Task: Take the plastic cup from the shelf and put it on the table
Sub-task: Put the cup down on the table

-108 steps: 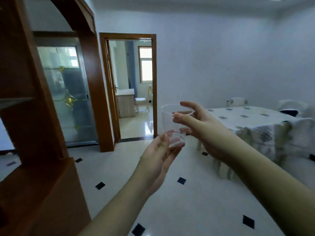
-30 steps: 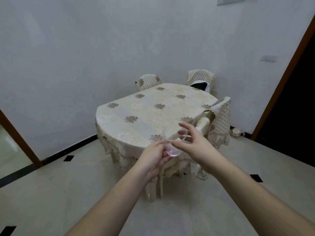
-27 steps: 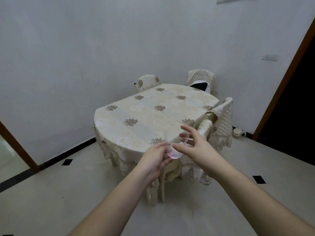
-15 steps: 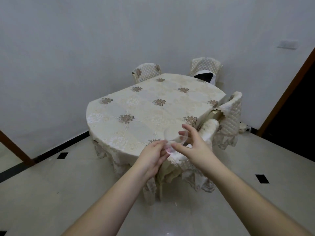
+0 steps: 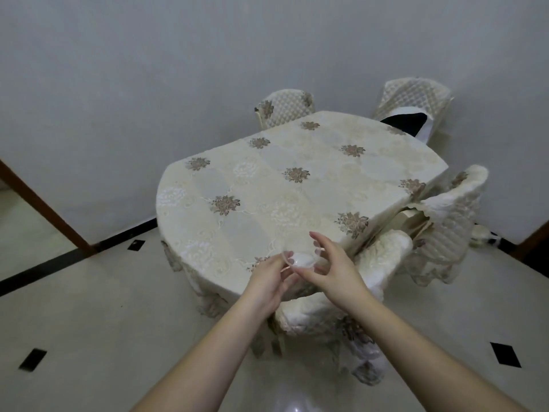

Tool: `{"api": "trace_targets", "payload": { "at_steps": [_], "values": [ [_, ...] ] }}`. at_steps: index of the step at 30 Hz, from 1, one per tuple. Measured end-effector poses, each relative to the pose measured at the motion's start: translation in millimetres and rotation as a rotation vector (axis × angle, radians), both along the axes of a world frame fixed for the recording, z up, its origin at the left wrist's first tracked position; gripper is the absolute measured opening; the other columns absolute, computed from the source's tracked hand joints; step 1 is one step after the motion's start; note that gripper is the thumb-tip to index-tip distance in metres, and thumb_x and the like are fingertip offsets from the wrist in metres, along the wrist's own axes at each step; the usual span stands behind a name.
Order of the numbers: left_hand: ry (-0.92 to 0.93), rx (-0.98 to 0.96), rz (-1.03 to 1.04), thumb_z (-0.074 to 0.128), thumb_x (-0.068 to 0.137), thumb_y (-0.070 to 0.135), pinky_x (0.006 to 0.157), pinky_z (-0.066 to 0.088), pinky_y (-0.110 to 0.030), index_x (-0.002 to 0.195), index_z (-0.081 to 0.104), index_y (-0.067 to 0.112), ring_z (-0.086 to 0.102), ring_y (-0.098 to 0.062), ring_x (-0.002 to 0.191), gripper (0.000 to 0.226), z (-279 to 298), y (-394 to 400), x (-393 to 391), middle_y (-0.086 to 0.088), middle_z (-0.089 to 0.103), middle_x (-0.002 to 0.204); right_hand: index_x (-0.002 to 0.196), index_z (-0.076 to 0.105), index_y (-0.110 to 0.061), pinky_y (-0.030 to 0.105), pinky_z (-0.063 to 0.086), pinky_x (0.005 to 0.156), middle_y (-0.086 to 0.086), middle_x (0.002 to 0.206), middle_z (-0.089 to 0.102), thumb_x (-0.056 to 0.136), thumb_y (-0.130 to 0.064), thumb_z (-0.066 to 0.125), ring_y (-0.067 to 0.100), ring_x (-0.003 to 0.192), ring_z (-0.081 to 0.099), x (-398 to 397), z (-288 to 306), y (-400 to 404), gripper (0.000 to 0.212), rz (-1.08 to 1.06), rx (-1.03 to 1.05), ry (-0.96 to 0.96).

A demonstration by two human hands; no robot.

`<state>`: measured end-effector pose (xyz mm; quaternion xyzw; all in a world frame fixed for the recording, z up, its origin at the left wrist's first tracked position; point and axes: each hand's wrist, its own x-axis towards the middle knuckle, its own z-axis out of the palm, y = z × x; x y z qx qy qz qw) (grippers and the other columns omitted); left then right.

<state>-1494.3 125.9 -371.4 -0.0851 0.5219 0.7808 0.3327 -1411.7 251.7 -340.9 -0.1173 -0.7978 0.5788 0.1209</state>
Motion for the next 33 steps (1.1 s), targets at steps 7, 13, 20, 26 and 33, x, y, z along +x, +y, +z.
{"api": "trace_targets", "payload": {
  "at_steps": [7, 13, 20, 26, 33],
  "values": [
    [-0.001, -0.045, 0.027, 0.054, 0.091, 0.003, 0.069, 0.057, -0.026, 0.068, 0.079, 0.016, 0.07, -0.01, 0.071, 0.037, -22.8, 23.5, -24.5, 0.001, 0.076, 0.073, 0.136, 0.043, -0.025, 0.014, 0.049, 0.081, 0.007, 0.129, 0.05, 0.074, -0.021, 0.08, 0.012, 0.11, 0.057, -35.7, -34.4, 30.8, 0.072, 0.068, -0.108, -0.062],
    [-0.071, -0.067, 0.059, 0.056, 0.09, 0.001, 0.081, 0.053, -0.031, 0.082, 0.075, 0.008, 0.071, -0.016, 0.076, 0.022, -53.3, 35.7, -58.3, -0.003, 0.076, 0.076, 0.134, 0.045, -0.03, 0.013, 0.047, 0.079, -0.003, 0.121, 0.054, 0.069, -0.032, 0.082, 0.005, 0.108, 0.055, -77.9, -68.0, 49.9, 0.075, 0.093, -0.061, -0.152],
    [-0.057, -0.095, 0.007, 0.05, 0.096, 0.007, 0.065, 0.056, -0.022, 0.096, 0.072, 0.008, 0.072, -0.017, 0.09, 0.022, -75.0, 53.1, -99.2, -0.003, 0.078, 0.091, 0.135, 0.041, -0.035, 0.014, 0.041, 0.087, -0.004, 0.124, 0.054, 0.07, -0.03, 0.081, 0.008, 0.113, 0.053, -124.0, -101.8, 66.2, 0.076, 0.09, -0.061, -0.259],
    [-0.027, -0.216, -0.033, 0.05, 0.098, 0.008, 0.066, 0.055, -0.018, 0.096, 0.067, 0.015, 0.063, -0.004, 0.088, 0.018, -100.8, 61.7, -131.1, 0.007, 0.064, 0.097, 0.137, 0.04, -0.034, 0.027, 0.044, 0.095, 0.002, 0.133, 0.051, 0.069, -0.034, 0.081, 0.014, 0.117, 0.052, -154.8, -123.1, 74.1, 0.079, 0.081, -0.023, -0.321],
    [0.014, -0.36, -0.088, 0.047, 0.1, 0.013, 0.066, 0.054, -0.016, 0.118, 0.061, 0.013, 0.059, -0.001, 0.09, 0.022, -130.4, 76.3, -148.9, 0.011, 0.06, 0.1, 0.138, 0.037, -0.036, 0.029, 0.044, 0.093, 0.002, 0.139, 0.048, 0.071, -0.034, 0.079, 0.013, 0.12, 0.048, -171.6, -140.7, 95.6, 0.079, 0.146, 0.002, -0.399]
  ]
}}
